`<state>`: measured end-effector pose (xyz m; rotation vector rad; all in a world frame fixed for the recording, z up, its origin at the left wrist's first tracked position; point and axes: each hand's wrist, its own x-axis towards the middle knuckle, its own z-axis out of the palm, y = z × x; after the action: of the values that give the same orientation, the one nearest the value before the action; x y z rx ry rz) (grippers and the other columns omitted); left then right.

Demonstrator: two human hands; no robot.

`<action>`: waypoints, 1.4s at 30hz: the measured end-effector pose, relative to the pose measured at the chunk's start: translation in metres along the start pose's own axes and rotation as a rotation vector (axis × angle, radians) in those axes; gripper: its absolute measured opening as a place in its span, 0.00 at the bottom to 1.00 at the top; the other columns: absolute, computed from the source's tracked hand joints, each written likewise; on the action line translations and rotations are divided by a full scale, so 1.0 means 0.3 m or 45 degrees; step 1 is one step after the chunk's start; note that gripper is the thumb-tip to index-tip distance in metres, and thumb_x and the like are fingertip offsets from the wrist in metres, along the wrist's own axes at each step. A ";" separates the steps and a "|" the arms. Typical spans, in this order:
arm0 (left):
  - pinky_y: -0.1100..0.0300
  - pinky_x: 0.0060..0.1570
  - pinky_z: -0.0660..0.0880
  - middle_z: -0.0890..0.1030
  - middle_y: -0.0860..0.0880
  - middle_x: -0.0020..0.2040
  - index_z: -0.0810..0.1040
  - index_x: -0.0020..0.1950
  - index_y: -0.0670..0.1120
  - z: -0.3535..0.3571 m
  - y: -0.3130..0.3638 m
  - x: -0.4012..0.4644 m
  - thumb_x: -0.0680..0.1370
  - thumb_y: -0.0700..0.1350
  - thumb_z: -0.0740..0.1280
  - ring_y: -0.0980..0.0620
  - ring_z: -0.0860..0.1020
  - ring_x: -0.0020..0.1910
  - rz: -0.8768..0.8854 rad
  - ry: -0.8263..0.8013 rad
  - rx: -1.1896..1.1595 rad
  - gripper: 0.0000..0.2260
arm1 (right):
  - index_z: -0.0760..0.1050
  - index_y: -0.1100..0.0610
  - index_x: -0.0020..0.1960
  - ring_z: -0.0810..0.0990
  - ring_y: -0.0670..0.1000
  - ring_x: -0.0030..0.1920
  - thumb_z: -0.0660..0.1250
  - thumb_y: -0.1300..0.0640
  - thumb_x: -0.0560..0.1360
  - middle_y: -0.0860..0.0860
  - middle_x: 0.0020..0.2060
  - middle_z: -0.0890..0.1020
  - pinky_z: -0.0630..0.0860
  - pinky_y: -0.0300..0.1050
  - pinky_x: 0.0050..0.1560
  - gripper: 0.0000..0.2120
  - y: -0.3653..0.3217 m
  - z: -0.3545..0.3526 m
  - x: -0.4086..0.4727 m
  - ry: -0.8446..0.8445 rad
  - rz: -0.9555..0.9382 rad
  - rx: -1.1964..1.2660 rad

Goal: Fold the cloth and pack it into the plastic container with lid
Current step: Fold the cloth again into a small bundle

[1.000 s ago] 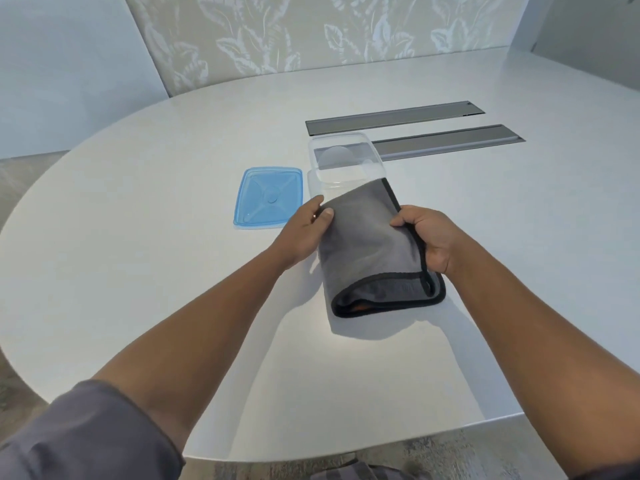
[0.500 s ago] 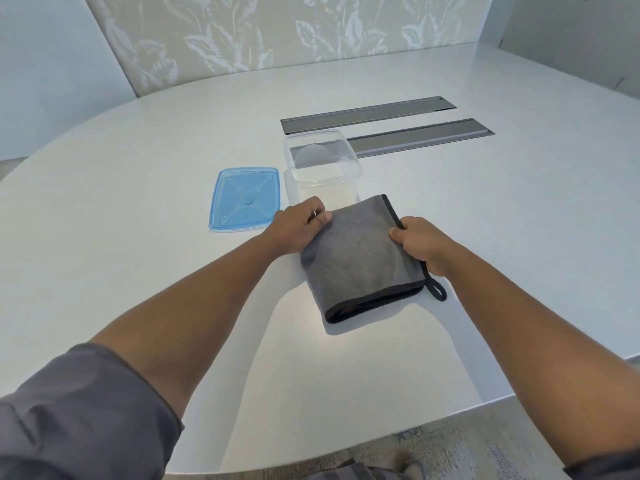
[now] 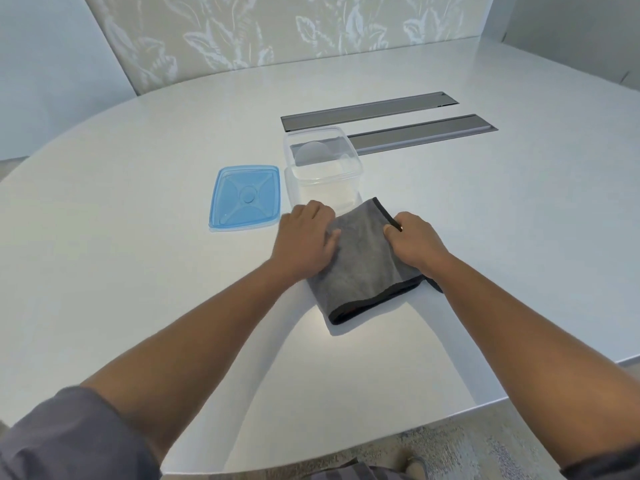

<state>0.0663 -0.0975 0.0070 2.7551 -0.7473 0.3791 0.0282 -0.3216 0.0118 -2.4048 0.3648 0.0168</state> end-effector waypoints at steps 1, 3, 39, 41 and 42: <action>0.46 0.57 0.72 0.77 0.47 0.62 0.76 0.61 0.47 -0.008 0.042 -0.023 0.81 0.57 0.60 0.42 0.75 0.60 0.015 -0.025 -0.080 0.17 | 0.72 0.57 0.48 0.77 0.55 0.41 0.58 0.48 0.82 0.52 0.42 0.79 0.71 0.49 0.38 0.13 -0.001 0.002 0.003 0.002 0.000 -0.004; 0.44 0.68 0.68 0.74 0.48 0.72 0.75 0.68 0.49 -0.007 0.121 -0.080 0.80 0.64 0.59 0.42 0.70 0.71 -0.024 -0.193 -0.179 0.24 | 0.71 0.56 0.48 0.78 0.56 0.42 0.58 0.48 0.81 0.53 0.42 0.79 0.71 0.49 0.39 0.12 0.002 0.009 0.004 -0.005 0.012 -0.024; 0.49 0.79 0.32 0.39 0.59 0.84 0.41 0.82 0.67 -0.085 -0.186 -0.333 0.65 0.84 0.54 0.52 0.33 0.82 -0.004 -0.693 -0.064 0.50 | 0.47 0.53 0.84 0.46 0.58 0.82 0.39 0.31 0.79 0.50 0.84 0.47 0.44 0.66 0.77 0.40 -0.167 0.292 -0.093 -0.096 -0.375 -0.748; 0.49 0.79 0.35 0.42 0.59 0.84 0.44 0.83 0.65 -0.082 -0.185 -0.335 0.68 0.83 0.47 0.52 0.35 0.82 -0.090 -0.651 -0.132 0.46 | 0.45 0.53 0.84 0.42 0.57 0.83 0.39 0.30 0.79 0.50 0.84 0.43 0.42 0.66 0.77 0.40 -0.166 0.297 -0.089 -0.122 -0.359 -0.741; 0.49 0.80 0.36 0.43 0.59 0.84 0.45 0.83 0.64 -0.077 -0.183 -0.333 0.71 0.81 0.43 0.52 0.36 0.83 -0.145 -0.619 -0.146 0.43 | 0.44 0.53 0.84 0.41 0.56 0.83 0.39 0.30 0.79 0.50 0.84 0.42 0.42 0.66 0.78 0.40 -0.164 0.296 -0.086 -0.129 -0.358 -0.744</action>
<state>0.0074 0.0010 -0.0129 2.7847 -0.6822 -0.3606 0.0240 -0.2222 -0.0213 -2.9975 -0.0417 0.1340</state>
